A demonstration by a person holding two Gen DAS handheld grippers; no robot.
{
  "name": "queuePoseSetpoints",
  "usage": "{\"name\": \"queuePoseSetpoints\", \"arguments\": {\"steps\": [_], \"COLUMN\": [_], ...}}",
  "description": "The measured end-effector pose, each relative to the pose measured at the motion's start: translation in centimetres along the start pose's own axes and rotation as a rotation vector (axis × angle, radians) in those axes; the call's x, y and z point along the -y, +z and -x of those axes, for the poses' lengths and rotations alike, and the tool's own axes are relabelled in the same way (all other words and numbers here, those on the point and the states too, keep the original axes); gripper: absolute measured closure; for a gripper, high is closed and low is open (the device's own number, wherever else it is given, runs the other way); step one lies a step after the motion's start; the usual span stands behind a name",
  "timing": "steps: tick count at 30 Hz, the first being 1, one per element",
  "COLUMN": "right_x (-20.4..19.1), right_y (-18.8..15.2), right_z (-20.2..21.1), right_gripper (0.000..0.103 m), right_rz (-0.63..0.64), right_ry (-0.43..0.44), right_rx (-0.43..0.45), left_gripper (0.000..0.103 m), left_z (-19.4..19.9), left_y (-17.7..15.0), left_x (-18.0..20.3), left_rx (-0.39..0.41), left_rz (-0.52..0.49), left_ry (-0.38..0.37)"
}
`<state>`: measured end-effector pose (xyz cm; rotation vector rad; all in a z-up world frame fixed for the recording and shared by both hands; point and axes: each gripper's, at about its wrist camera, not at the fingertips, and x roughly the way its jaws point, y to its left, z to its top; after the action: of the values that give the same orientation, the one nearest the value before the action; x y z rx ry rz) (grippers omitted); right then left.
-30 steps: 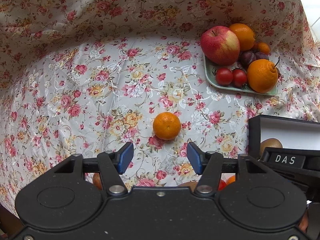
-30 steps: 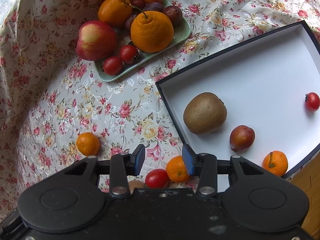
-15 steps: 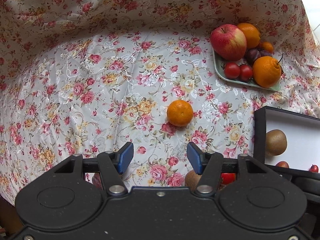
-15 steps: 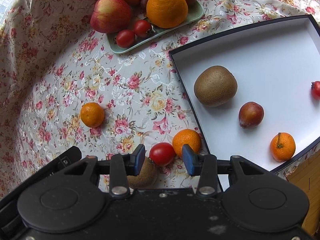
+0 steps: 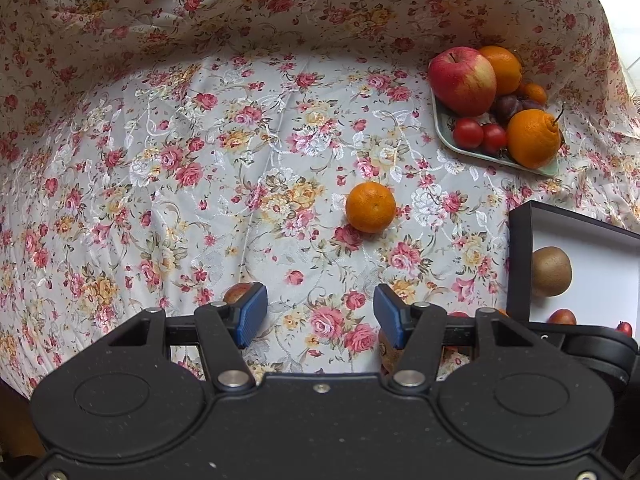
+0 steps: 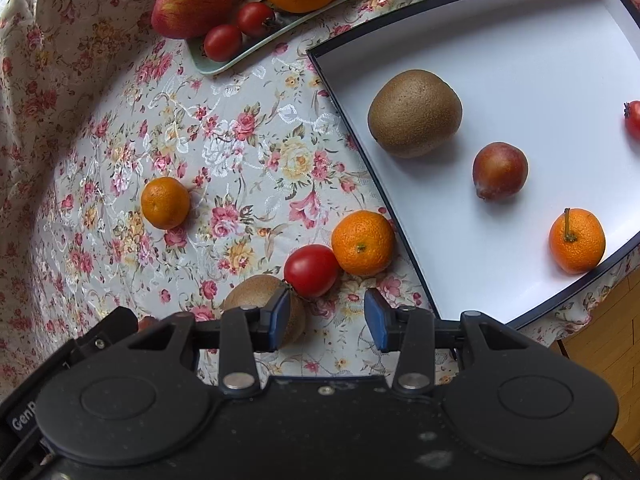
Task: Organize fruits
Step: 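Lower the right tool toward a tangerine while the left tool approaches a dark red plum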
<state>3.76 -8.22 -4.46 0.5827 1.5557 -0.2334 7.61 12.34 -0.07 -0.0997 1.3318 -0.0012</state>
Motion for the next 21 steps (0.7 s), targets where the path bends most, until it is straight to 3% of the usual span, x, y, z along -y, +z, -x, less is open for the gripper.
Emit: {"name": "queuePoseSetpoints", "arguments": {"steps": [10, 21], "right_x": [0.5, -0.9], "right_y": [1.6, 2.1], "right_z": [-1.1, -1.3], "right_gripper": [0.057, 0.057], "right_rz": [-0.114, -0.072], "right_ry": [0.028, 0.115], "right_rx": [0.039, 0.107], "left_gripper": [0.041, 0.041], "left_z": [-0.2, -0.1], "left_y": [0.7, 0.7], "left_x": [-0.4, -0.9], "left_rx": [-0.008, -0.006], "left_rz": [0.023, 0.033], "left_ry": [-0.007, -0.008]}}
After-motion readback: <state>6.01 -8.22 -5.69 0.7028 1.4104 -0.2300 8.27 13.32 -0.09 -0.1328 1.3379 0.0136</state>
